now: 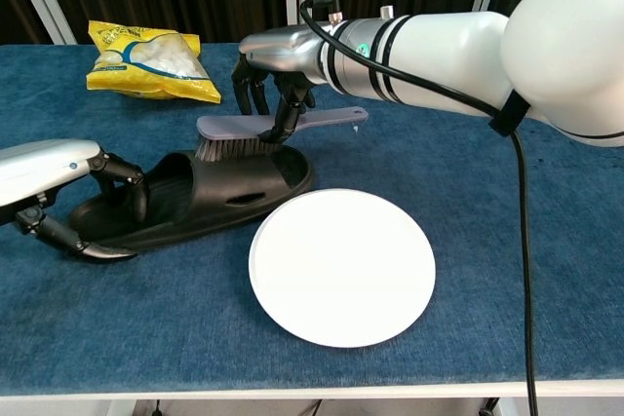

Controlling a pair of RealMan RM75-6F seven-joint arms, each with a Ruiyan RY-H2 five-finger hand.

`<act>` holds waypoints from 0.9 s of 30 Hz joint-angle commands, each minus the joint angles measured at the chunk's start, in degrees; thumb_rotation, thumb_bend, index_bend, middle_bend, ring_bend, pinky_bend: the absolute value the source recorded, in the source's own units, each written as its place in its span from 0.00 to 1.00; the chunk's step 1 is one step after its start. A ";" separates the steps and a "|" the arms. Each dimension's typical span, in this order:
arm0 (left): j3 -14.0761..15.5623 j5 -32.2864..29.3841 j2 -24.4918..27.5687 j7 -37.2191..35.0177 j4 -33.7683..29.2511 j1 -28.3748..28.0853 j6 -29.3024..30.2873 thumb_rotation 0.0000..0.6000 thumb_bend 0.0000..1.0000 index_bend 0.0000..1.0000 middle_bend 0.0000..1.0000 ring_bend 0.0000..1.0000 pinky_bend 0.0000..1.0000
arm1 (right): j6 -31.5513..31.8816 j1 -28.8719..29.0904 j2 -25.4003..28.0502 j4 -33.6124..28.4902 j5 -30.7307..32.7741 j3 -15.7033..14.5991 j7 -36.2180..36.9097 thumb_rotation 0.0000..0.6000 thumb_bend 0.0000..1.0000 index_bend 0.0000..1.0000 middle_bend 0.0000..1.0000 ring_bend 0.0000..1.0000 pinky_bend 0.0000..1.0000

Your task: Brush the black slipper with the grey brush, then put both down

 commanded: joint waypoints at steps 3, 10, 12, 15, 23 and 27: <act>-0.07 -0.15 0.11 -0.15 0.02 0.00 -0.06 0.70 0.19 0.48 0.45 0.30 0.38 | 1.94 0.94 -1.07 3.64 1.66 -1.86 -3.95 1.00 0.52 0.98 0.75 0.65 0.61; -0.14 -0.24 0.31 -0.09 -0.14 -0.07 -0.18 0.70 0.19 0.48 0.45 0.30 0.38 | 4.67 -0.73 0.47 1.70 -3.41 -0.98 -1.71 1.00 0.52 0.98 0.75 0.65 0.61; -0.15 -0.26 0.26 -0.03 -0.12 -0.08 -0.23 0.70 0.19 0.48 0.45 0.30 0.38 | 4.79 -1.55 1.43 -0.27 -5.27 0.02 0.62 1.00 0.52 0.98 0.75 0.65 0.61; -0.13 -0.27 0.14 -0.04 -0.06 -0.07 -0.25 0.70 0.19 0.48 0.45 0.30 0.38 | 3.48 -2.61 2.83 -3.51 -7.20 1.42 4.61 1.00 0.52 0.98 0.75 0.65 0.61; -0.09 -0.24 -0.15 -0.26 0.40 -0.16 -0.48 0.70 0.19 0.48 0.45 0.30 0.38 | -4.28 -2.28 5.09 -7.40 -6.17 0.40 8.78 1.00 0.52 0.98 0.75 0.65 0.61; -0.02 -0.34 -0.31 -0.37 0.66 -0.18 -0.71 0.70 0.19 0.48 0.45 0.30 0.38 | -3.88 -1.58 4.51 -6.70 -6.48 -0.85 7.56 1.00 0.52 0.98 0.75 0.65 0.61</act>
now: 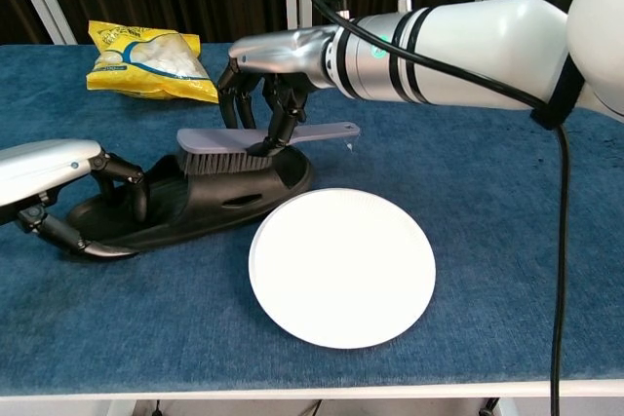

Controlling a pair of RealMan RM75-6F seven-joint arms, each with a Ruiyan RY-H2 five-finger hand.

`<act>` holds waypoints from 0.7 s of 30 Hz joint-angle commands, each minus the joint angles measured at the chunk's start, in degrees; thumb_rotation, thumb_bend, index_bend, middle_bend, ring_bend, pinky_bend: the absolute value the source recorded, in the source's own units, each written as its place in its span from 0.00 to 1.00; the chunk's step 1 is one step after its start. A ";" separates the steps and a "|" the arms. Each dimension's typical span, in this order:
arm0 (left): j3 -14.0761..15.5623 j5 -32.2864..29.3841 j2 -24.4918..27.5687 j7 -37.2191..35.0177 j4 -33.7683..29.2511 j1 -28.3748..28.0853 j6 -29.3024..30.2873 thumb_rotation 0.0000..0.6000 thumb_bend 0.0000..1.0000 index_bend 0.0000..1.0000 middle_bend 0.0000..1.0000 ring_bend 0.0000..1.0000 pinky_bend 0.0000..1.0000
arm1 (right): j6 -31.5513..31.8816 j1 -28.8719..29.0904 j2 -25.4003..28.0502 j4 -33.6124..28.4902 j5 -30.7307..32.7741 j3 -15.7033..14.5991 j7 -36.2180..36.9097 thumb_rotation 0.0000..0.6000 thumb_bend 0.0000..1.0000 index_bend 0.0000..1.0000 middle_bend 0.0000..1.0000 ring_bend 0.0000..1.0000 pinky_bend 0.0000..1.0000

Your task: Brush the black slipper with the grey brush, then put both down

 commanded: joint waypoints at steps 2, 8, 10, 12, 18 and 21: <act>0.05 -0.07 -0.08 -0.09 0.12 0.01 -0.10 0.70 0.19 0.48 0.45 0.30 0.38 | 1.61 0.69 -0.68 0.84 -0.49 -1.00 -1.67 1.00 0.52 0.98 0.75 0.65 0.61; 0.06 0.02 -0.15 -0.17 0.19 0.01 -0.07 0.70 0.19 0.48 0.45 0.30 0.38 | 5.40 1.19 -2.06 2.73 -0.20 -1.82 -5.14 1.00 0.52 0.99 0.76 0.65 0.61; 0.08 0.05 -0.11 -0.16 0.18 0.04 0.02 0.70 0.19 0.48 0.45 0.30 0.38 | 6.23 1.39 -2.68 4.02 0.31 -2.31 -6.61 1.00 0.52 0.99 0.76 0.65 0.61; 0.10 0.11 -0.08 -0.23 0.18 0.13 0.20 0.70 0.19 0.48 0.45 0.30 0.38 | 6.63 1.61 -3.37 5.78 1.64 -2.82 -8.21 1.00 0.52 0.99 0.76 0.65 0.61; 0.19 0.17 0.03 -0.53 0.34 0.29 0.38 0.70 0.19 0.48 0.45 0.30 0.38 | 6.62 1.68 -4.53 9.78 5.39 -3.52 -10.87 1.00 0.52 0.99 0.76 0.65 0.61; 0.19 0.23 0.12 -0.65 0.32 0.30 0.41 0.70 0.19 0.48 0.45 0.30 0.38 | 6.61 1.64 -4.50 11.09 6.88 -4.19 -12.50 1.00 0.52 0.99 0.76 0.65 0.61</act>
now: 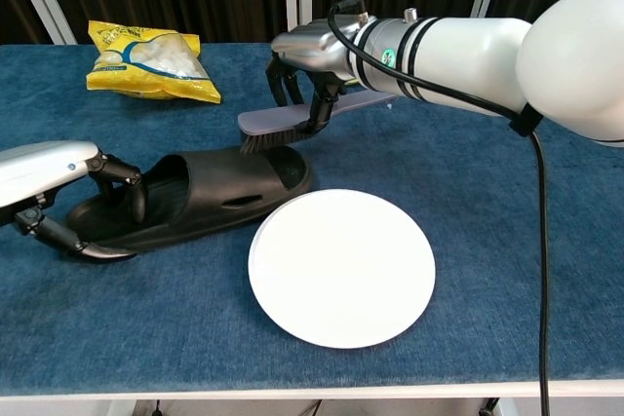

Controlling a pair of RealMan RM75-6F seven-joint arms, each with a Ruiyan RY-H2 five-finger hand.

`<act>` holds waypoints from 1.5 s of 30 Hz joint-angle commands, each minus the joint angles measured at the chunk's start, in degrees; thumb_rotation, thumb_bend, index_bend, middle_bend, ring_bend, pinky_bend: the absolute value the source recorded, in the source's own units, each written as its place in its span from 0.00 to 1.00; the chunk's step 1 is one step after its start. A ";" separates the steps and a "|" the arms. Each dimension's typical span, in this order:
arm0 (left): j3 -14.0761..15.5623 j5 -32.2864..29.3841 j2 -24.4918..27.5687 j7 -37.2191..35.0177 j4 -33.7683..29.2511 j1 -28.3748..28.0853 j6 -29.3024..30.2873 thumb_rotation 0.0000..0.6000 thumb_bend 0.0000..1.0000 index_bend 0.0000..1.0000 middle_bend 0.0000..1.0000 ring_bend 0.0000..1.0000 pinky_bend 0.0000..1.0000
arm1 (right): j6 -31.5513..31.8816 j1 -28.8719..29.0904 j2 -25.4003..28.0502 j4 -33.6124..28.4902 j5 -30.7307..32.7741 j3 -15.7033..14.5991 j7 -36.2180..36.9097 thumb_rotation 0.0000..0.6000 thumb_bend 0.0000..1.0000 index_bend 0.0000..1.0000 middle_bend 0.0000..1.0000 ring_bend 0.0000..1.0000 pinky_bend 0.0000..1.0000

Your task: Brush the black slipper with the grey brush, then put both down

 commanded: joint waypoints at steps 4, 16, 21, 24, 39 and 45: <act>0.01 0.04 0.08 0.04 -0.05 -0.04 -0.08 0.70 0.19 0.48 0.45 0.30 0.38 | 0.79 -0.06 0.53 1.03 3.43 -0.44 -2.99 1.00 0.52 0.99 0.76 0.66 0.61; -0.13 -0.27 -0.26 0.49 -0.13 -0.24 -0.53 0.70 0.19 0.48 0.45 0.30 0.38 | 0.74 -4.14 0.44 -3.34 -10.42 4.70 12.46 1.00 0.53 1.00 0.77 0.66 0.62; -0.09 -0.44 -0.13 0.33 -0.15 -0.24 -0.71 0.71 0.20 0.48 0.45 0.30 0.38 | -3.32 -3.51 0.05 -5.42 -10.75 4.11 13.34 1.00 0.53 1.00 0.77 0.66 0.62; -0.07 -0.47 0.13 0.28 -0.22 -0.24 -0.76 0.70 0.21 0.48 0.45 0.30 0.38 | -3.72 -3.01 0.08 -6.18 -10.98 3.67 12.29 1.00 0.53 1.00 0.77 0.66 0.62; -0.07 -0.28 0.04 0.09 -0.13 -0.27 -0.68 0.70 0.21 0.48 0.45 0.30 0.38 | -0.99 -1.68 -0.24 -3.27 -6.13 0.62 3.27 1.00 0.53 1.00 0.77 0.66 0.62; -0.07 -0.40 0.16 0.09 -0.11 -0.24 -0.72 0.70 0.21 0.48 0.45 0.30 0.38 | 0.43 -1.92 0.50 -1.52 -4.07 -0.03 0.54 1.00 0.53 1.00 0.77 0.66 0.62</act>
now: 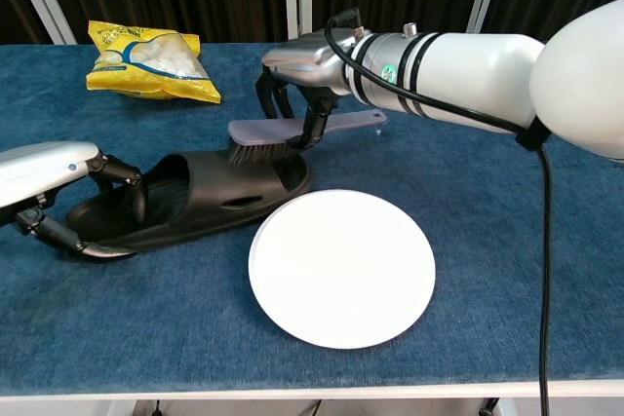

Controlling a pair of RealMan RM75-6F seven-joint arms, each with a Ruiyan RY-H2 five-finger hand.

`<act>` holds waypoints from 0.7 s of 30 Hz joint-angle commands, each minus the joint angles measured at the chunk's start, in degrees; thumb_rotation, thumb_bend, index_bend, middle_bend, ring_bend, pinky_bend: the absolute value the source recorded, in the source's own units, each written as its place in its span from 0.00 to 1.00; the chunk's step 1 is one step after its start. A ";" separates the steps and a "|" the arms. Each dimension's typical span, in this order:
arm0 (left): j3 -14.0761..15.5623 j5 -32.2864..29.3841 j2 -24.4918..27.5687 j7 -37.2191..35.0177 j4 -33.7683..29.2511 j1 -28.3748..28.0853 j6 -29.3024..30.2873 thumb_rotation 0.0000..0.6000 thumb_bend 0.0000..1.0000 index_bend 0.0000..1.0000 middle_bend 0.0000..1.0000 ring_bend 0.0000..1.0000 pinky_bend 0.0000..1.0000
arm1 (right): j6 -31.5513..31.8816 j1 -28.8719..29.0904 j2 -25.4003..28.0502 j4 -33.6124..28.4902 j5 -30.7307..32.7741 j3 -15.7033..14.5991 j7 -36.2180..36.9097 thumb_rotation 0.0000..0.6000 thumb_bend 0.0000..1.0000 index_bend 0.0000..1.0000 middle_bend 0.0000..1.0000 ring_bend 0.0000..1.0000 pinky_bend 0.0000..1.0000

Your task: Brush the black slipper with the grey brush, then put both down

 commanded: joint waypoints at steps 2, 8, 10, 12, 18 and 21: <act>-0.01 0.00 0.03 0.02 -0.04 -0.02 -0.02 0.71 0.21 0.48 0.45 0.30 0.38 | 1.83 -0.40 1.19 0.37 0.51 -0.20 -1.67 1.00 0.53 1.00 0.77 0.66 0.62; -0.05 0.04 0.17 0.17 -0.23 -0.04 0.04 0.70 0.21 0.48 0.45 0.30 0.38 | 4.52 -2.87 6.22 -4.14 0.55 0.52 -0.84 1.00 0.53 1.00 0.77 0.66 0.62; -0.09 0.06 0.26 0.41 -0.45 -0.02 0.17 0.70 0.21 0.48 0.45 0.30 0.38 | 5.07 -4.07 8.63 -6.79 -0.03 0.27 -0.14 1.00 0.53 1.00 0.77 0.66 0.62; -0.17 0.20 0.42 0.62 -0.88 0.06 0.57 0.70 0.21 0.48 0.45 0.30 0.38 | 6.24 -5.87 11.54 -10.23 -1.36 -0.55 0.67 1.00 0.53 1.00 0.77 0.66 0.62; -0.71 2.22 1.43 -0.67 -2.31 0.62 3.90 0.70 0.20 0.48 0.42 0.30 0.38 | 11.07 -12.43 18.63 -17.91 -6.98 -5.33 2.22 1.00 0.53 1.00 0.77 0.66 0.62; -1.26 4.22 2.13 -0.63 -2.70 1.39 7.64 0.66 0.19 0.46 0.37 0.30 0.40 | 13.43 -16.00 20.92 -20.00 -10.52 -8.03 3.37 1.00 0.53 1.00 0.77 0.66 0.62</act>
